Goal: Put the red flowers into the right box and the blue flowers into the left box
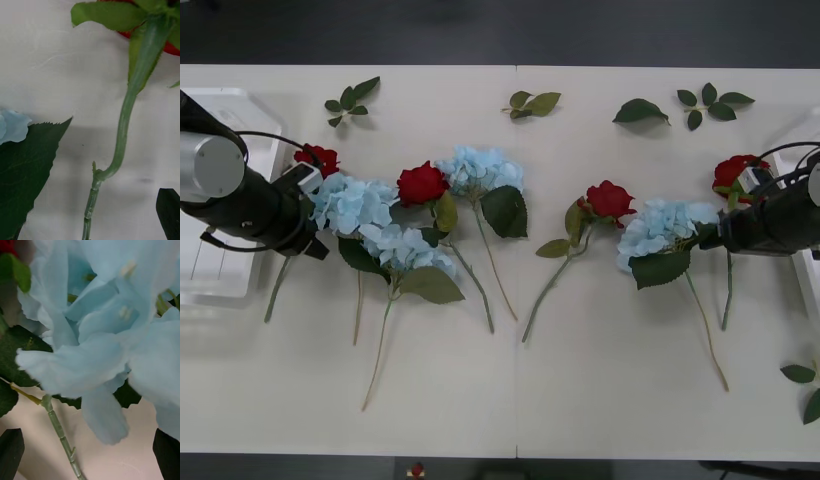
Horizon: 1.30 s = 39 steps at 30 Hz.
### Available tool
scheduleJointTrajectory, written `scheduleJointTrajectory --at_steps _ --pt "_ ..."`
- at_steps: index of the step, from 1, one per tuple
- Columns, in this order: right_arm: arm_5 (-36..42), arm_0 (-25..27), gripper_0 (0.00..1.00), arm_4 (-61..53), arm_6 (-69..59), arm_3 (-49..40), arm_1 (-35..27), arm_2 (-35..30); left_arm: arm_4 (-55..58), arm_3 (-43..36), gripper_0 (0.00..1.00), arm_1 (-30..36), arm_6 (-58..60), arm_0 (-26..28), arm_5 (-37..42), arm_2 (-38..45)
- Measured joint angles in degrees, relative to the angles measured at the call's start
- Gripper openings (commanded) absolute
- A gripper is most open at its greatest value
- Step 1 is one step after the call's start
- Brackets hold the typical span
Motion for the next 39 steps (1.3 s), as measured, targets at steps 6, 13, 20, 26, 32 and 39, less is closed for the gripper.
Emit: scheduleJointTrajectory --at_steps 6,13,20,26,32,39 --pt "0.0 0.0 1.0 0.7 0.0 0.0 0.4 0.0 0.0 1.7 1.0 -1.8 0.0 0.0 -0.6 0.0" --pt "-0.9 0.0 0.83 1.7 0.0 0.0 0.4 0.0 -0.1 1.7 1.0 -1.8 0.1 0.0 -0.8 0.0" --pt "-0.9 0.0 0.35 1.8 0.0 0.0 0.4 0.0 -0.1 1.7 1.0 -1.8 0.6 0.0 -2.3 -1.7" --pt "-1.0 0.0 0.14 1.8 0.0 0.0 0.4 0.0 -0.1 3.0 0.99 -2.0 0.8 0.0 -2.3 -1.9" --pt "-1.8 0.0 0.0 1.9 0.0 0.0 0.4 0.0 -0.6 3.6 0.15 -2.8 0.8 0.0 -2.3 -1.9" --pt "-3.2 0.0 0.0 2.5 0.0 0.0 0.4 0.0 -0.7 3.6 0.0 -2.8 0.8 0.0 -2.3 -1.9"
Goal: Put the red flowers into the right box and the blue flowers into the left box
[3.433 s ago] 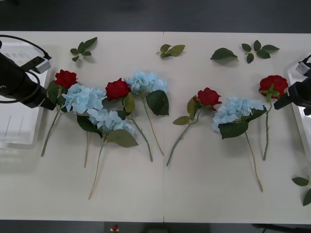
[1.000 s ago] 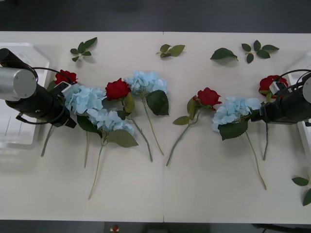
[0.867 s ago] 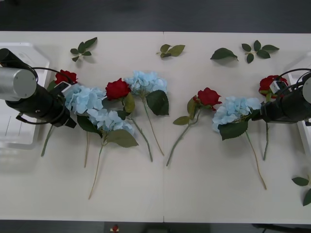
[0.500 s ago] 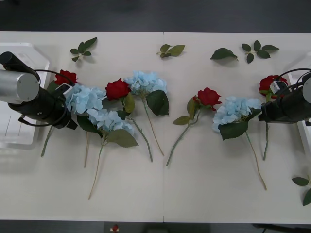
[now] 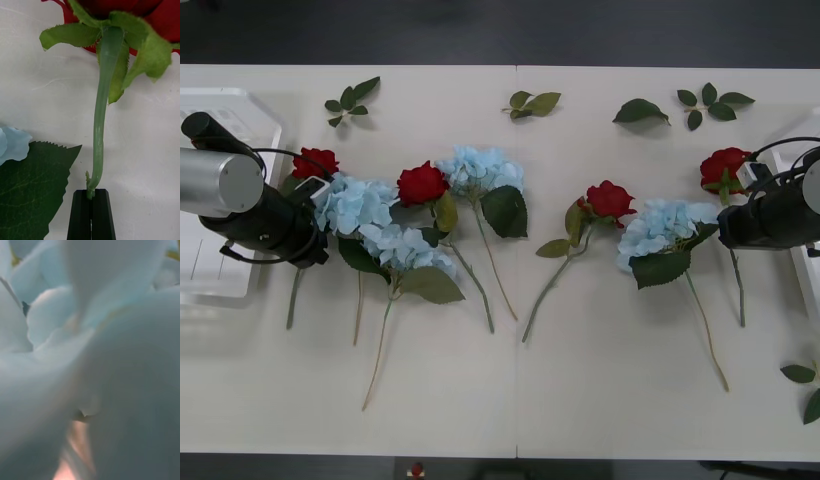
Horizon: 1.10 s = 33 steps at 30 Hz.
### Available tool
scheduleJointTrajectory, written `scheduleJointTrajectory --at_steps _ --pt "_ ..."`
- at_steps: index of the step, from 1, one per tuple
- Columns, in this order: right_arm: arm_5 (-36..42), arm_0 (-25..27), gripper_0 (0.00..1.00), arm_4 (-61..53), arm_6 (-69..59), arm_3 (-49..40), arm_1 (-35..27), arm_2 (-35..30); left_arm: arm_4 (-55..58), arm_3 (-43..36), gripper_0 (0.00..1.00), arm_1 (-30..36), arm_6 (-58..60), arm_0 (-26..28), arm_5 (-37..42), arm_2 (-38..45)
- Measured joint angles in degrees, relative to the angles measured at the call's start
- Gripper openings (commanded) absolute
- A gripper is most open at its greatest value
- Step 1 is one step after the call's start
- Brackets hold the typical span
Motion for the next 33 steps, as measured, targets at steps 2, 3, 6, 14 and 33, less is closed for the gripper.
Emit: scheduleJointTrajectory --at_steps 2,3,6,14,33 --pt "0.0 0.0 0.0 0.0 0.0 0.0 0.0 0.0 0.0 0.0 0.0 0.0 0.0 0.0 0.0 0.0" --pt "0.0 0.0 0.0 0.0 0.0 0.0 0.0 0.0 0.0 0.0 0.0 0.0 0.0 0.0 0.0 0.0" --pt "0.0 0.0 0.0 -0.1 0.0 -0.1 -0.1 0.0 0.0 0.0 0.0 0.0 0.0 0.0 0.0 0.0" --pt "3.7 -0.1 0.0 -2.6 0.5 -11.4 -7.0 0.0 0.0 -1.4 0.0 0.1 0.0 0.0 0.0 0.0" --pt "18.3 -6.1 0.0 4.0 2.0 -12.7 -22.2 -2.5 11.7 -7.8 0.0 3.6 -15.2 0.0 14.5 25.2"
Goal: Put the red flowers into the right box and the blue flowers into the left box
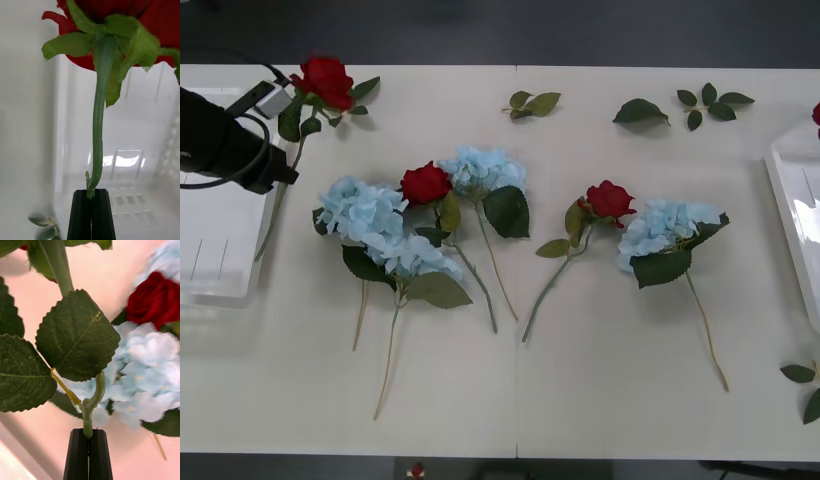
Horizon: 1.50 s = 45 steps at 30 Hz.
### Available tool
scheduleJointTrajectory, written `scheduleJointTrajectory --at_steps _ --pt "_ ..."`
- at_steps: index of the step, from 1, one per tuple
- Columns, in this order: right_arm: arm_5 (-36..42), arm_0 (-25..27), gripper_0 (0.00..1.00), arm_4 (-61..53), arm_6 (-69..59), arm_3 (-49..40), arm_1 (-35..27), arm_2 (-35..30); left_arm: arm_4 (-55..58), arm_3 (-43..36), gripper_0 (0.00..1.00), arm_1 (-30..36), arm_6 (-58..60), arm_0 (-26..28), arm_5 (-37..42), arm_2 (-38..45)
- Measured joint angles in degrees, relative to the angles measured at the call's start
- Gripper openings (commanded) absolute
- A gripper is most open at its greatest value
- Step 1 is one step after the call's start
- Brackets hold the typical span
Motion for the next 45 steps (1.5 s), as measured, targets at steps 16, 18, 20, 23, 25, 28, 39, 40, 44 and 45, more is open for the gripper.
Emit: scheduleJointTrajectory --at_steps 16,18,20,23,25,28,39,40,44,45 --pt "-8.3 2.6 0.0 17.1 2.2 13.9 5.1 0.1 34.1 -1.1 0.0 0.0 -11.3 1.7 9.6 2.3" --pt "-9.3 2.6 0.0 19.2 2.2 15.9 6.7 0.1 36.3 -3.0 0.0 0.0 -9.3 1.7 9.7 2.3" --pt "-10.6 2.6 0.0 21.0 2.2 17.6 8.1 0.1 38.1 -5.9 0.0 0.1 -3.2 1.8 9.7 2.3" --pt "-12.3 2.6 0.0 22.7 2.2 19.8 9.6 0.1 40.5 -10.1 0.0 0.4 5.9 1.8 9.1 2.3" --pt "-13.0 2.6 0.0 23.2 2.2 21.1 10.4 0.1 41.9 -12.5 0.0 0.6 6.8 1.8 8.5 2.3" --pt "-14.5 2.7 0.0 24.1 2.2 22.8 11.3 0.1 43.7 -15.8 0.0 0.7 6.9 1.8 7.4 2.3" --pt "-16.8 4.9 0.6 25.7 2.5 24.2 11.6 0.1 43.3 -28.2 0.0 -0.1 15.5 1.8 2.6 2.3" --pt "-16.8 4.9 0.64 25.7 2.7 24.3 11.6 0.1 42.9 -28.4 0.0 -0.8 15.5 1.8 2.6 2.3" --pt "-16.8 4.9 0.79 25.7 3.3 24.4 11.6 0.1 40.7 -28.8 0.0 -4.5 15.1 1.8 2.6 2.3" --pt "-16.8 4.9 0.82 25.7 3.3 24.4 11.6 0.1 40.3 -28.8 0.0 -5.5 14.6 1.8 2.6 2.3"
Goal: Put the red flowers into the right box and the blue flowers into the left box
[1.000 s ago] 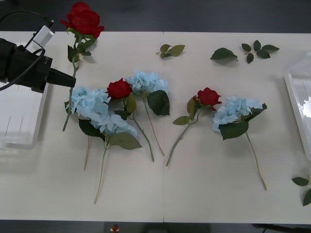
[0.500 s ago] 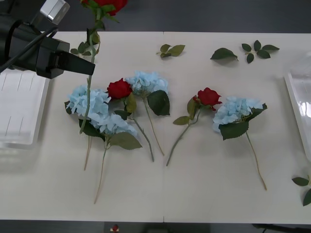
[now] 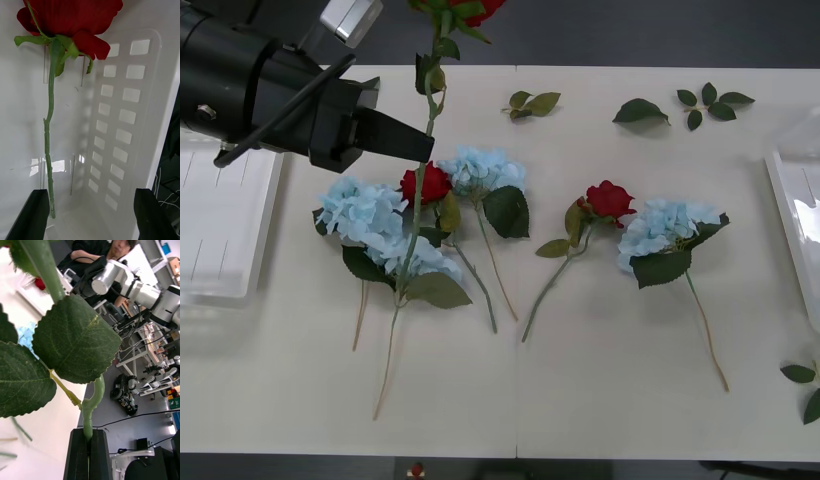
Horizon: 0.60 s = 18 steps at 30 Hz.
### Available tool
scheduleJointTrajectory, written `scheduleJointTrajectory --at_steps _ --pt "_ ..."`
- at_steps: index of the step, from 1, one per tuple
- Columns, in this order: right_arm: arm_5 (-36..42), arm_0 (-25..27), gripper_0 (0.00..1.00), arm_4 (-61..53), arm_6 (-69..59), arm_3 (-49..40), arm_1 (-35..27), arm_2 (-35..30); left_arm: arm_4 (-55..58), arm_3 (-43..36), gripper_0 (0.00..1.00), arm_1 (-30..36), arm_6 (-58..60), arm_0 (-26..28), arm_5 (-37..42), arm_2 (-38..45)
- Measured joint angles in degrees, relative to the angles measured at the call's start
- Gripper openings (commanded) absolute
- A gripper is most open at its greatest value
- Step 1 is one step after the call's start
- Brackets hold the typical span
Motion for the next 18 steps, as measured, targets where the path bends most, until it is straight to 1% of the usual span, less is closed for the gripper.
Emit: scheduleJointTrajectory --at_steps 1,3,6,9,12,15,18 --pt "0.0 0.0 0.85 0.0 0.0 0.0 0.0 0.0 -0.1 0.0 0.0 -1.0 -0.9 0.0 0.0 -0.1" --pt "0.0 0.0 0.88 -0.7 0.0 -0.1 0.0 0.0 -0.1 0.0 0.0 -2.6 -3.1 0.0 -0.8 -0.6" --pt "0.0 0.0 0.92 -4.1 0.0 -0.6 0.0 0.0 -0.1 0.0 0.0 -4.2 -6.1 0.0 -3.4 -2.9" --pt "0.0 0.0 0.94 -9.3 0.2 -1.9 -0.2 0.0 -0.1 0.0 0.0 -5.1 -6.2 0.0 -5.5 -5.6" --pt "0.0 0.0 0.94 -16.3 1.7 -4.2 -1.1 -0.3 -0.2 0.0 0.0 -6.4 -6.3 0.0 -7.3 -7.6" --pt "0.0 0.0 0.94 -22.1 7.0 -6.0 -1.7 -1.9 -2.0 0.0 0.0 -7.8 -6.6 0.0 -8.2 -8.4" --pt "0.0 0.0 0.94 -33.2 13.3 -7.1 -2.0 -4.4 -4.8 0.0 0.0 -9.7 -8.2 0.0 -8.4 -8.4"
